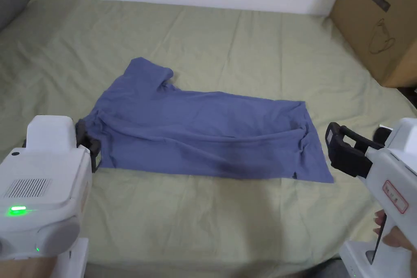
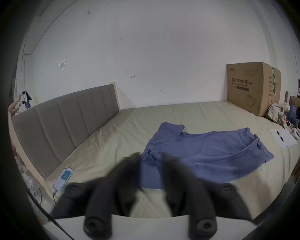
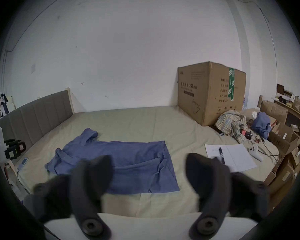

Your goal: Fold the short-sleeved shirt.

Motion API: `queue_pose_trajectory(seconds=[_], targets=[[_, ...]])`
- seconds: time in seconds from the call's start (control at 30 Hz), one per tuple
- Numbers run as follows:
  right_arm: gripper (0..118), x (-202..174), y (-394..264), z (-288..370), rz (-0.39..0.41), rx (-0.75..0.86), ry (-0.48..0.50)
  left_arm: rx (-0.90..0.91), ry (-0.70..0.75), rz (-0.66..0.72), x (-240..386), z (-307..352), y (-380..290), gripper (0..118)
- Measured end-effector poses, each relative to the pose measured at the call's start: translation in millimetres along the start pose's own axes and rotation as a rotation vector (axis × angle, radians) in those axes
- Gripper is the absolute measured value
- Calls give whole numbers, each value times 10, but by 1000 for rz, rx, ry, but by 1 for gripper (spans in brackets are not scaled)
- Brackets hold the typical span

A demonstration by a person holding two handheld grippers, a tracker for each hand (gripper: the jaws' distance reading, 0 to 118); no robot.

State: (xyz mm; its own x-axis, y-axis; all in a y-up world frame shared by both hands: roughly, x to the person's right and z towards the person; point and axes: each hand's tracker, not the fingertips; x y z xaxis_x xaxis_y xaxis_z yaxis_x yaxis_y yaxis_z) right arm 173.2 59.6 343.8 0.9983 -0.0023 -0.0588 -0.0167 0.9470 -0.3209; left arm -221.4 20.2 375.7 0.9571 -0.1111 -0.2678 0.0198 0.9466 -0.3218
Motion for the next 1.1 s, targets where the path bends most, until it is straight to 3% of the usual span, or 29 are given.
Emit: queue_pose_trajectory(seconds=[0.07, 0.1, 0.17, 0.43, 0.6, 0.67, 0.73, 0.8, 0.83, 1.1], targets=[[27, -66, -31, 117, 6, 4, -4, 4, -24, 33, -22, 98, 7, 1], [10, -66, -53, 154, -6, 19, -4, 0, -40, 42, -36, 147, 2, 0], [0, -102, -81, 237, -20, 27, 6, 3, -56, 43, -53, 213, -24, 0], [0, -225, -130, 293, -13, 30, 36, 4, -98, 94, -105, 355, 74, 0], [0, -254, -82, 227, -28, 29, 65, -52, -105, 117, -193, 38, 204, 0], [0, -272, -85, 217, -20, 36, 69, -68, -95, 115, -211, -211, 231, 18], [0, -273, -88, 182, -14, 34, 70, -194, -94, 120, -258, -520, 287, 69], [0, -269, -115, 145, -21, 20, 68, -316, -129, 168, -312, -887, 324, 103], [0, -262, -123, 117, -22, 11, 67, -352, -149, 179, -355, -1024, 323, 108], [0, -223, -227, -108, -24, -74, 29, -726, -98, 147, -531, -2259, 82, 109]])
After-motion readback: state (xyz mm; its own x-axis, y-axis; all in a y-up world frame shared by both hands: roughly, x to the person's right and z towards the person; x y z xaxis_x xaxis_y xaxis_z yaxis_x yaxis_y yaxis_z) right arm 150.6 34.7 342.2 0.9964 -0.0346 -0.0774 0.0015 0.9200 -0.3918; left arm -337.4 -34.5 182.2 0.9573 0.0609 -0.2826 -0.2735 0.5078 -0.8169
